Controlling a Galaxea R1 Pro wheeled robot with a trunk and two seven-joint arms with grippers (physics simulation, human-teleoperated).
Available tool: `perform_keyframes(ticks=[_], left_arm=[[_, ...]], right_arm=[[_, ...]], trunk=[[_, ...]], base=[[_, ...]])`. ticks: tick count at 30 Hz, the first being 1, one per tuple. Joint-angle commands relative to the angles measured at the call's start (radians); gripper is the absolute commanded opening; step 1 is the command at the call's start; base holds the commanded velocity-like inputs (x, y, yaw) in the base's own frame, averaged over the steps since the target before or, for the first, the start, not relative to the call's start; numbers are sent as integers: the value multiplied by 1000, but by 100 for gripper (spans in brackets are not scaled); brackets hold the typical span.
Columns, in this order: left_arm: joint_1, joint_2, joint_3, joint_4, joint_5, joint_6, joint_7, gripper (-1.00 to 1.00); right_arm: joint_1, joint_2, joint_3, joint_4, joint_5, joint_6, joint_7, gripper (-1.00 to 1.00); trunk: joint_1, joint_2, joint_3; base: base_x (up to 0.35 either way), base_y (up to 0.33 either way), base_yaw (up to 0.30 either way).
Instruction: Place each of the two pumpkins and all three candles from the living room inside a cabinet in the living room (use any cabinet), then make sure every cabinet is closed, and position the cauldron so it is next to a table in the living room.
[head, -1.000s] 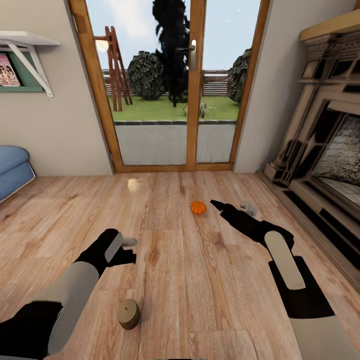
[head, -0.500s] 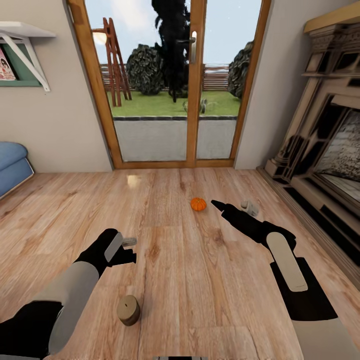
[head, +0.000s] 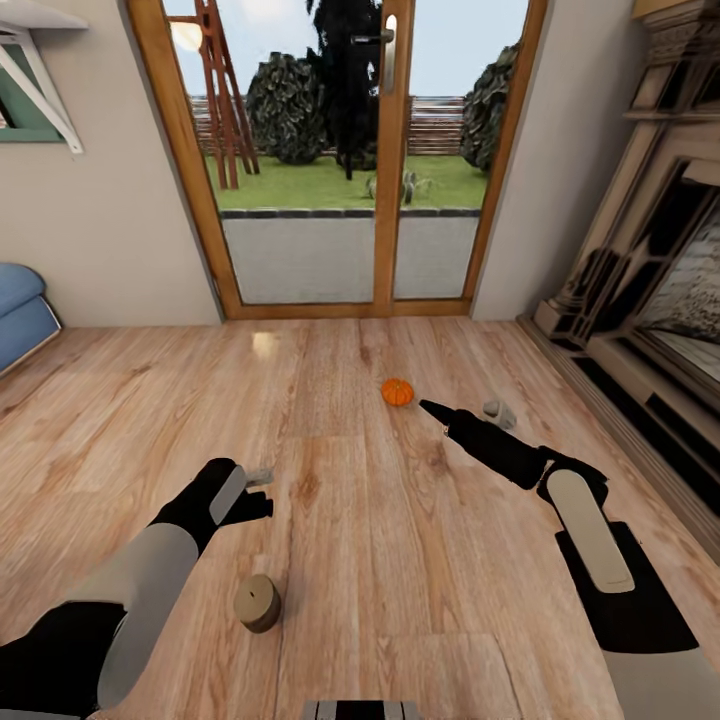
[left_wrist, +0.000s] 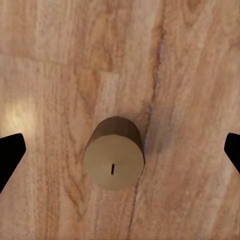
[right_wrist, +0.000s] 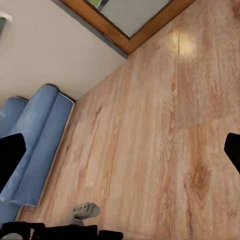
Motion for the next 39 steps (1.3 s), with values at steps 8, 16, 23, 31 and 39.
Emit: perform_keyframes(ticks=[8,16,23,31,39], left_arm=[[0,-2,-4,-1,10,0,9,100],[0,-2,-4,-1,10,-1,7,100],[0,-2,-4,-1,10,-1,6,100],[0,-2,-4,-2,10,-2,6,100],[0,0,-4,-2,10,-2,6,100]], right_arm=[[16,-54,1,-1,-69,3,181,100],[18,-58,1,0,-73,3,196,100],[18,-58,1,0,-73,3,196,100],[18,-58,1,0,-73,3,196,100],[18,-58,1,0,-73,3,196,100]], trunk=[[3,-2,-32],[7,-4,-63],[10,-6,-90],[14,-8,-121],[15,-8,-132]], base=[[0,0,0],[0,0,0],[0,0,0],[0,0,0],[0,0,0]])
